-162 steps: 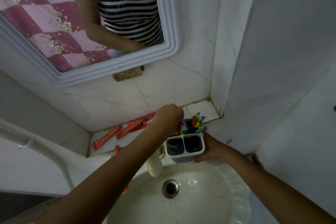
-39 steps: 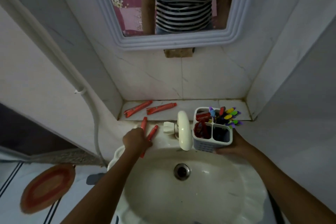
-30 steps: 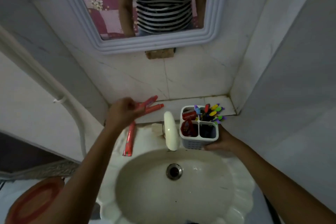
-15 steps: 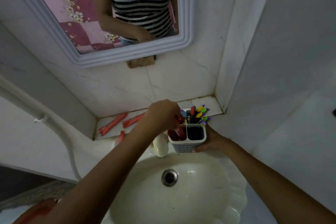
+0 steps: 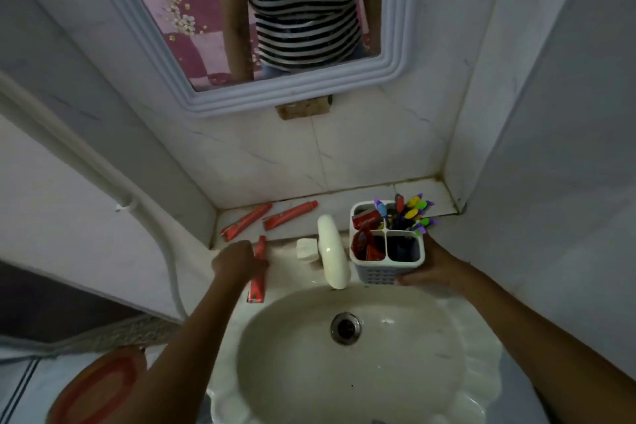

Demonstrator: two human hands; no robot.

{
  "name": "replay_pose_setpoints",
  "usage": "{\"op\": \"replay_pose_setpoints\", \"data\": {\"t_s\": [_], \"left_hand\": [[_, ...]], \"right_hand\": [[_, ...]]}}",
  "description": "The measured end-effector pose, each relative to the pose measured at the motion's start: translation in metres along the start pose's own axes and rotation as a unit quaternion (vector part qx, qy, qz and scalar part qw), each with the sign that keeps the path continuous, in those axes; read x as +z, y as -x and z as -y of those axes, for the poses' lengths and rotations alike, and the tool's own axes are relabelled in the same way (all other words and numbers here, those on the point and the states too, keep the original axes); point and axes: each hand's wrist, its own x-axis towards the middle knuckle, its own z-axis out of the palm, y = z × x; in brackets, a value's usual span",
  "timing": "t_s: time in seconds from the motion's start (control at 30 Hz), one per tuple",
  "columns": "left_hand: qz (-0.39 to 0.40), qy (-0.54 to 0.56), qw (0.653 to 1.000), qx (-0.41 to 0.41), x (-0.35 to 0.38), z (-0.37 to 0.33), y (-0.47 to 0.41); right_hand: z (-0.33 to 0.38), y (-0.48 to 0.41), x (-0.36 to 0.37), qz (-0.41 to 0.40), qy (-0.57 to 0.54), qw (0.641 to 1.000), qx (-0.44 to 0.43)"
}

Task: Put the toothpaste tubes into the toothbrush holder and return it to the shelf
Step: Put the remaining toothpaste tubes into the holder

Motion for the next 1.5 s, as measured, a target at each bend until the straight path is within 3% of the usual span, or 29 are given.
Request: {"op": "replay_pose_setpoints", "data": {"t_s": [0.2,0.33,0.5,0.57,0.67,0.83,1.17,1.3,1.4,1.5], "left_hand": [[0.023,0.040,0.998,-0.032,0.039,0.002,0.007],[0.023,0.230,0.973,0.027,0.002,-0.014,0.010],[-0.089,0.343,0.921,0.160,-0.087,-0.052,0.033],[-0.099,0.312,0.916,0.233,-0.121,-0.069,0.050],[-0.079,0.182,0.921,0.335,-0.148,-0.096,0.074],[-0.090,0.065,0.914,0.391,-0.135,-0.141,0.077],[-0.091,-0.042,0.914,0.393,-0.094,-0.188,0.067],[-0.035,0.060,0.918,0.392,-0.088,-0.182,0.059],[-0.100,0.162,0.922,0.336,-0.097,-0.149,0.036],[-0.197,0.146,0.942,0.228,-0.093,-0.100,0.004]], "right_hand": [[-0.001,-0.001,-0.001,-0.005,0.005,1.000,-0.007],[0.002,-0.001,0.000,0.001,0.013,1.000,-0.001],[0.007,0.002,0.000,-0.002,0.014,1.000,0.010],[0.009,0.003,0.000,0.001,0.012,1.000,0.014],[0.011,0.004,0.000,0.005,-0.001,1.000,0.014],[0.018,0.008,0.001,0.001,-0.022,1.000,0.014],[0.015,0.008,0.001,0.004,-0.018,1.000,0.024],[0.017,0.007,0.002,0.004,-0.019,0.999,0.025],[0.019,0.006,0.002,-0.003,-0.015,0.999,0.028],[0.017,0.006,0.002,0.002,-0.016,1.000,0.023]]}}
